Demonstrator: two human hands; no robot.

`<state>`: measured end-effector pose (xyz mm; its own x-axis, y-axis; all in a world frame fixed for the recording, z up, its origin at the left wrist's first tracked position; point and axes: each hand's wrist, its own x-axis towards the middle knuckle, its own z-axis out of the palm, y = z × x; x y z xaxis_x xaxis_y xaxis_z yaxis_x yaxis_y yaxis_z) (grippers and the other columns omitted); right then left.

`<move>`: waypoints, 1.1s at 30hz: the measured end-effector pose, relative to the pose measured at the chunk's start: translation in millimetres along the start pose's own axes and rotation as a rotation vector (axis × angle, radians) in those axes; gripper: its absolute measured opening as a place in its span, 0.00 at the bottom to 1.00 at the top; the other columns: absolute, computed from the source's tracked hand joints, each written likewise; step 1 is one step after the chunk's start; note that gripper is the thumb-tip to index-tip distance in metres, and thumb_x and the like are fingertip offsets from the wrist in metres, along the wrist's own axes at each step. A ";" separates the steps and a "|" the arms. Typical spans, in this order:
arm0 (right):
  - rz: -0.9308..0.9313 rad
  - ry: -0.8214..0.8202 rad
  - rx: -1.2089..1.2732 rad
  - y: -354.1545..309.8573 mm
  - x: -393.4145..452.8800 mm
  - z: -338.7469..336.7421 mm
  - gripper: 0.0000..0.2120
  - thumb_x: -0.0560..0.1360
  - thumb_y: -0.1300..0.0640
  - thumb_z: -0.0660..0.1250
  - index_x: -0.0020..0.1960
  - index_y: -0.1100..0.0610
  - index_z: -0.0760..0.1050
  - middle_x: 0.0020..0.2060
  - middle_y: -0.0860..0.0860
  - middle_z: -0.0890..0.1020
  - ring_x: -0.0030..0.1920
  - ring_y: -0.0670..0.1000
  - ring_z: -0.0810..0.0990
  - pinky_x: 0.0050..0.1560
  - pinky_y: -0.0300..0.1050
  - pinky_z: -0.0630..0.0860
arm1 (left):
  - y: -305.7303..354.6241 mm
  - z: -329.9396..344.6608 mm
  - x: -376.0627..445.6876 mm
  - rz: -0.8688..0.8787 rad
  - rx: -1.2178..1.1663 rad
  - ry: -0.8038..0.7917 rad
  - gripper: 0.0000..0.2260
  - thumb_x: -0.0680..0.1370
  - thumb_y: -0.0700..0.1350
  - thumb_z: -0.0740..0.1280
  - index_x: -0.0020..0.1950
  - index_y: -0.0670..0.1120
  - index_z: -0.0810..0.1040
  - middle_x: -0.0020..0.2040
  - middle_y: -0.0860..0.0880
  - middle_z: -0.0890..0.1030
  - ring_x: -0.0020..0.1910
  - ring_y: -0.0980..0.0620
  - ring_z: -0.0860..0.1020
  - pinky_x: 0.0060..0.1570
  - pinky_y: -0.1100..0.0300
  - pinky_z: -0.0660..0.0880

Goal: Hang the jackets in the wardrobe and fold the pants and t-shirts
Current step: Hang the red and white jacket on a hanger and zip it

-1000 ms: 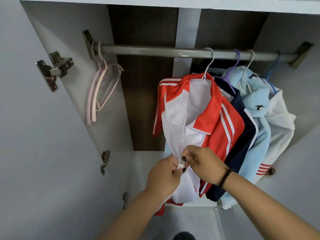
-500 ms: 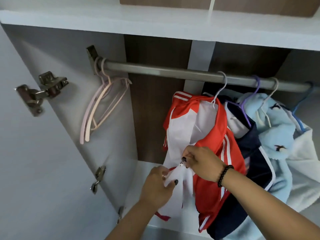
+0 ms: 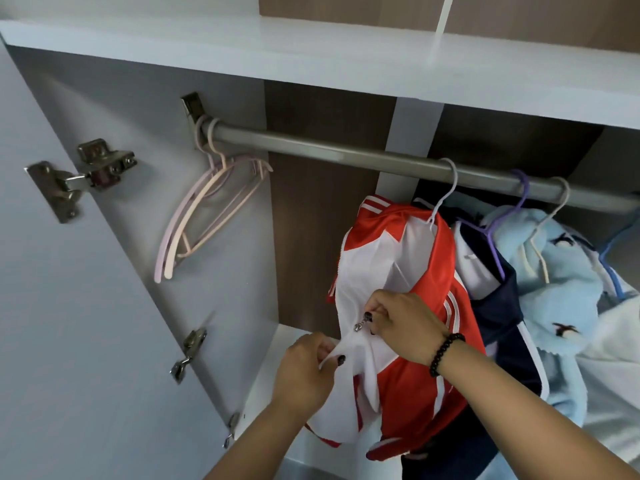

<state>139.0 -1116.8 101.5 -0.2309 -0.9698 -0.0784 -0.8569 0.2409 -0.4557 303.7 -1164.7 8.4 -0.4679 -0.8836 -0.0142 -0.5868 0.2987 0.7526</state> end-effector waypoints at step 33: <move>-0.111 0.436 -0.065 1.8 -1.0 -52.3 0.11 0.76 0.67 0.61 0.45 0.53 0.77 0.39 0.48 0.80 0.41 0.47 0.78 0.42 0.44 0.78 | -18.2 2.7 2.7 -0.165 0.011 -0.081 0.14 0.74 0.53 0.71 0.34 0.50 0.71 0.36 0.52 0.79 0.38 0.53 0.79 0.41 0.68 0.75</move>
<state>113.6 -1113.4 147.1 -0.2965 -0.8866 0.3551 -0.9114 0.1515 -0.3826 311.3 -1171.5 -7.1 -0.4164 -0.8890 -0.1906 -0.6669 0.1562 0.7286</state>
